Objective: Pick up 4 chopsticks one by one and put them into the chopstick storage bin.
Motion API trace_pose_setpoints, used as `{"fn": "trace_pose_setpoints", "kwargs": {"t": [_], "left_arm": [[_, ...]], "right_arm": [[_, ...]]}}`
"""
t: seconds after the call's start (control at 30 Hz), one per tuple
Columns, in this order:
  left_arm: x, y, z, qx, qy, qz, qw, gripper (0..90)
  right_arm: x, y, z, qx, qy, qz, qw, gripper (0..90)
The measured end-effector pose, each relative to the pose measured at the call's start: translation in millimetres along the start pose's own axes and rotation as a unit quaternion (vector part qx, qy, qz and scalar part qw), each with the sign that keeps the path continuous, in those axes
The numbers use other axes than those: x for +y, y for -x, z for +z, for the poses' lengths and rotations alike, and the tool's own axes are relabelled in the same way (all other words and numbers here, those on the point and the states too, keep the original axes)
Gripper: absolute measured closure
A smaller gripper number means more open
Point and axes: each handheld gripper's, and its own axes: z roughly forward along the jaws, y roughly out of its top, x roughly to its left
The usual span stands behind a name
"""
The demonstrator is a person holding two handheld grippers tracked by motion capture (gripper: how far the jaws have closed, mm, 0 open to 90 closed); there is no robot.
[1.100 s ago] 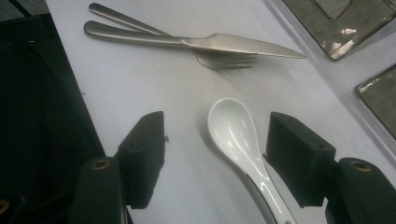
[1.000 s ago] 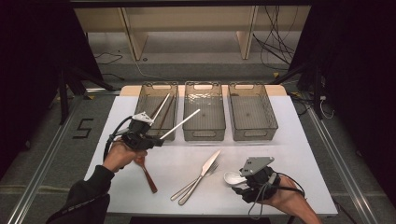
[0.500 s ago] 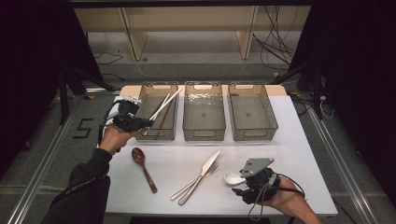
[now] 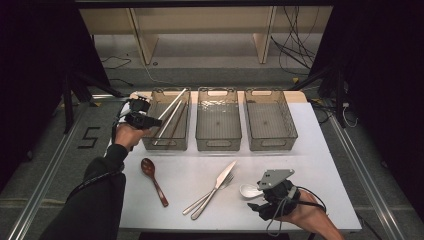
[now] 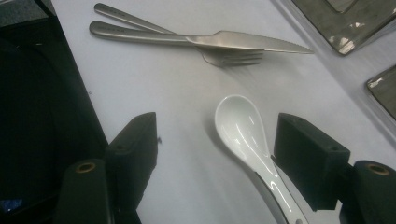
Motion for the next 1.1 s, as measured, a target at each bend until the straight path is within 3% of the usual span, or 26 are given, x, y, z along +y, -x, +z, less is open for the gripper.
{"fn": "trace_pose_setpoints", "kwargs": {"t": [0.23,0.6,0.8,0.9,0.97,1.1], "left_arm": [[5.8,-3.9,11.2,0.006,-0.016,-0.017,0.9997,84.9],[4.3,-3.5,29.5,0.018,-0.045,-0.025,0.9985,84.6],[7.7,-6.0,35.8,0.036,-0.039,-0.037,0.9979,83.7],[8.7,-6.3,38.3,0.042,-0.036,-0.036,0.9978,68.8],[8.7,-5.2,38.0,0.044,-0.033,-0.033,0.9979,65.9],[8.0,-0.3,29.9,0.029,-0.022,-0.028,0.9989,54.0]], "right_arm": [[-1.4,0.5,-0.5,0.001,0.004,0.001,1.0000,30.5],[-2.4,0.2,-0.3,0.003,0.002,-0.003,1.0000,30.6],[-2.4,0.3,-0.3,0.003,-0.001,-0.005,1.0000,31.0],[-2.6,-0.2,-0.6,0.001,0.000,-0.003,1.0000,31.1],[-3.0,-0.4,-0.9,0.004,0.000,-0.005,1.0000,31.4],[-3.3,-0.4,-0.5,0.004,-0.001,-0.003,1.0000,31.4]]}}
